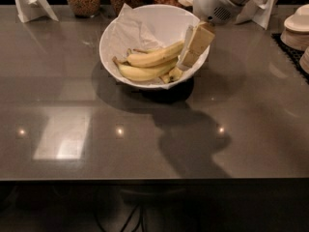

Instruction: Pick banana from white bowl

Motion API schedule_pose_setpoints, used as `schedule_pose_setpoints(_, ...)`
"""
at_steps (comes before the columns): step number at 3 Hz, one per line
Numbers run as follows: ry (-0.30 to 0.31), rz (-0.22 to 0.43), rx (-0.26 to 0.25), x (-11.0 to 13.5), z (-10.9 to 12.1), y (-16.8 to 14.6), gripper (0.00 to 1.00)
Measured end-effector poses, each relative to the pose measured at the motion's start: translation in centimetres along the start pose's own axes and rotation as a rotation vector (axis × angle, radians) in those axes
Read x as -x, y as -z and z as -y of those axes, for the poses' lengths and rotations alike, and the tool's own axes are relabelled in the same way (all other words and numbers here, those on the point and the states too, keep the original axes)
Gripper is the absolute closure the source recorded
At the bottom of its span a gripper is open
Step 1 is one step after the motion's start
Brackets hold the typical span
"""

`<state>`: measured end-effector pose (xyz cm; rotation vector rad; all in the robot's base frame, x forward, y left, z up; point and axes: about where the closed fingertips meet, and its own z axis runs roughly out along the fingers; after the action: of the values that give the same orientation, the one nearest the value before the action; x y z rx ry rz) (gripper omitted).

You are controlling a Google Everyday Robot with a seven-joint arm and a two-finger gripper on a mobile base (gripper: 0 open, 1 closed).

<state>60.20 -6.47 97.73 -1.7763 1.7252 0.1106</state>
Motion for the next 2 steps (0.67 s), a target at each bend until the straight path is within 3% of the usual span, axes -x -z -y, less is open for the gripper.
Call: schedule_pose_setpoints(2,0.019,-0.072,0.117,-0.9,2.2,-5.8,0.0)
